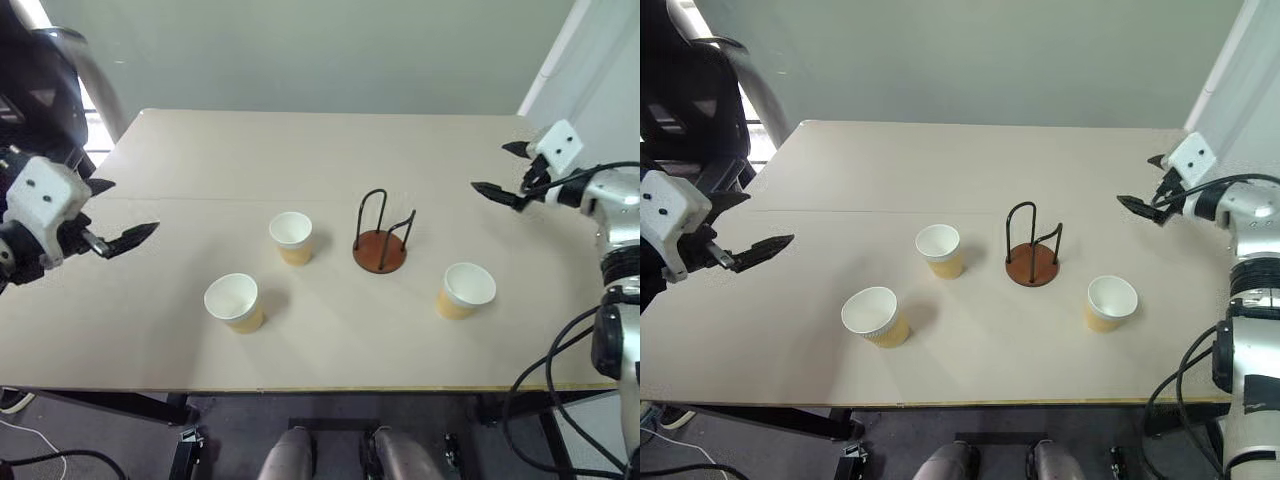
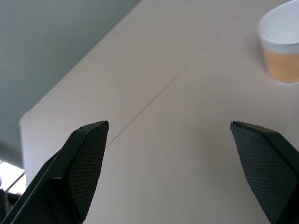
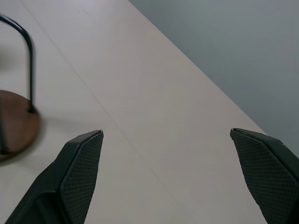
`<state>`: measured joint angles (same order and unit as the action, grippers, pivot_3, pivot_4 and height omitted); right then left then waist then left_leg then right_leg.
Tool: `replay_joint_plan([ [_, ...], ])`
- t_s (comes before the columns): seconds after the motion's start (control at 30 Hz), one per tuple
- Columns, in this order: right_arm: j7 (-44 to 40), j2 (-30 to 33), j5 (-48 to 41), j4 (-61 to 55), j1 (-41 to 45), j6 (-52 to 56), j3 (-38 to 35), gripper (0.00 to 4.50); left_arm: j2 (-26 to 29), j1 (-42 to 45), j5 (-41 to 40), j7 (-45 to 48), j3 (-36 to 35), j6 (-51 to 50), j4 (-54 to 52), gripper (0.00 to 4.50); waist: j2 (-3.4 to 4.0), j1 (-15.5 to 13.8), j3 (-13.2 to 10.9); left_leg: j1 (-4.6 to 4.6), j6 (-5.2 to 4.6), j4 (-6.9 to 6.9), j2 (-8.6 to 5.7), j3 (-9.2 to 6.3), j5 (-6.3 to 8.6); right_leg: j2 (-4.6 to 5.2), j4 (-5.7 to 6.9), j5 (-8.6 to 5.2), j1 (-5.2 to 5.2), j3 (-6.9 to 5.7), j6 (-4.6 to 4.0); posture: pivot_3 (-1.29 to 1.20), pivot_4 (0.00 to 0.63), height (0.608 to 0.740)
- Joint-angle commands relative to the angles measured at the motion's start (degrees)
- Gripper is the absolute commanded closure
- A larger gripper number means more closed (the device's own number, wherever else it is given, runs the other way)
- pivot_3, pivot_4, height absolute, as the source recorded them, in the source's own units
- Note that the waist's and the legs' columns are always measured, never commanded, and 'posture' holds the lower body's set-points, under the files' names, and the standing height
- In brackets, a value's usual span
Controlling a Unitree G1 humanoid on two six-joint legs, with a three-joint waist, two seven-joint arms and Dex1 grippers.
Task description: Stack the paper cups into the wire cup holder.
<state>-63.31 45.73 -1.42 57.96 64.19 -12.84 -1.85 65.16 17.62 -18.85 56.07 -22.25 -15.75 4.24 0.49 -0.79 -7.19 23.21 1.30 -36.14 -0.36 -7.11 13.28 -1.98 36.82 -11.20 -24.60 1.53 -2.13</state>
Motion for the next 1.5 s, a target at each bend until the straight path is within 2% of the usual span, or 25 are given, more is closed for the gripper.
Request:
replay_joint_plan([
  [0.03, -9.54, 4.13, -5.25, -7.49, 1.97, 6.8, -2.28, 0.0, 4.96, 8.11, -1.6, 5.78, 2.73, -0.64, 0.87, 0.03, -0.01, 0.05, -0.02, 0.0, -0.01, 0.0, 0.0, 0.0, 0.0, 0.0, 0.0, 0.0, 0.0, 0.0, 0.0, 0.0, 0.15, 0.74],
  [0.07, -14.5, 5.65, -7.86, -11.65, 1.68, 11.37, -2.36, 0.0, 6.82, 12.01, -4.45, 9.81, 4.7, -4.11, -0.18, 0.03, -0.24, -0.28, -0.18, -0.02, -0.02, 0.0, 0.0, 0.0, -0.01, 0.0, 0.02, 0.0, 0.01, 0.0, 0.0, 0.0, 0.15, 0.74],
  [0.13, -21.71, 7.93, -12.83, -21.19, -1.08, 19.88, -2.26, 0.0, 10.49, 15.16, -11.09, 19.33, 8.14, -11.95, -4.59, 0.03, -0.37, -0.38, -0.19, 0.63, 0.17, -0.02, 0.07, -0.02, -0.12, -0.01, 0.0, 0.05, -0.56, -0.18, -0.06, 0.0, 0.15, 0.74],
  [0.23, -25.83, 9.65, -21.52, -38.28, -8.92, 32.32, -3.04, 0.0, 12.25, 16.03, -15.79, 26.72, 11.87, -16.41, -9.84, 0.03, -0.18, -0.2, -0.01, 0.81, 0.08, 0.01, 0.08, 0.05, -0.16, 0.0, -0.28, 0.09, -0.55, -0.15, 0.01, 0.0, 0.15, 0.74],
  [0.3, -23.95, 9.51, -27.31, -49.96, -15.12, 40.61, -4.27, 0.0, 11.55, 16.27, -15.6, 27.81, 14.2, -16.85, -11.16, 0.03, -0.17, 0.02, 0.0, 0.68, 0.03, 0.07, 0.1, 0.06, -0.05, -0.01, -0.5, -0.07, -0.06, -0.15, 0.18, 0.0, 0.15, 0.74],
  [0.4, -19.2, 9.6, -29.48, -60.1, -21.73, 46.75, -4.55, 0.0, 11.24, 14.74, -14.13, 28.25, 14.86, -16.1, -10.83, 0.03, -0.21, 0.37, -0.09, 0.44, -0.01, -0.04, 0.21, 0.04, -0.09, -0.14, -0.46, -0.12, -0.02, -0.16, 0.19, 0.0, 0.15, 0.74],
  [0.53, -6.12, 4.92, -31.66, -72.27, -26.01, 58.97, -1.86, 0.0, 10.54, 12.42, -12.52, 26.89, 13.94, -14.98, -9.75, 0.03, -0.24, 1.14, -0.1, 0.45, -0.13, -0.19, 0.25, 0.05, -0.13, -0.16, -0.38, -0.08, -0.08, -0.13, 0.26, 0.0, 0.15, 0.74],
  [0.63, 1.31, 1.38, -30.2, -74.61, -25.89, 63.82, 0.68, 0.0, 9.69, 10.89, -12.09, 25.15, 12.74, -14.85, -10.12, 0.03, -0.24, 1.3, -0.1, 0.31, -0.27, -0.23, 0.27, 0.05, -0.2, -0.24, -0.37, -0.03, 0.03, -0.05, 0.32, 0.0, 0.15, 0.74],
  [0.87, 11.61, -2.58, -27.94, -76.2, -25.82, 72.3, 7.12, 0.0, 8.62, 5.63, -12.37, 21.19, 7.5, -16.1, -12.56, 0.03, -0.25, 0.92, -0.09, 0.45, -0.4, -0.61, 0.27, -0.03, -0.27, -0.32, -0.35, 0.02, 0.04, 0.0, 0.41, 0.0, 0.15, 0.74],
  [1.1, 16.69, -5.59, -26.26, -73.45, -24.88, 74.05, 9.42, 0.0, 8.17, 0.97, -13.5, 19.32, 2.96, -17.8, -15.9, 0.03, -0.27, 0.66, -0.08, 0.66, -0.5, -0.87, 0.27, -0.03, -0.14, -0.34, -0.29, 0.07, -0.1, 0.0, 0.45, 0.0, 0.15, 0.74],
  [1.33, 21.36, -12.46, -24.07, -70.37, -25.01, 72.33, 11.07, 0.0, 7.2, 0.7, -14.52, 17.24, 2.6, -18.81, -18.44, 0.03, -0.28, 0.65, -0.07, 0.65, -0.48, -0.92, 0.28, -0.03, -0.14, -0.35, 0.01, 0.08, -0.23, -0.01, 0.39, 0.0, 0.15, 0.74],
  [1.5, 22.47, -13.94, -21.96, -67.85, -24.81, 69.71, 11.39, 0.0, 7.45, 0.57, -14.58, 16.75, 1.92, -19.22, -18.68, 0.03, -0.31, 0.54, -0.05, 0.67, -0.46, -0.93, 0.28, -0.02, -0.15, -0.35, 0.03, 0.11, -0.28, -0.01, 0.33, 0.0, 0.15, 0.74],
])
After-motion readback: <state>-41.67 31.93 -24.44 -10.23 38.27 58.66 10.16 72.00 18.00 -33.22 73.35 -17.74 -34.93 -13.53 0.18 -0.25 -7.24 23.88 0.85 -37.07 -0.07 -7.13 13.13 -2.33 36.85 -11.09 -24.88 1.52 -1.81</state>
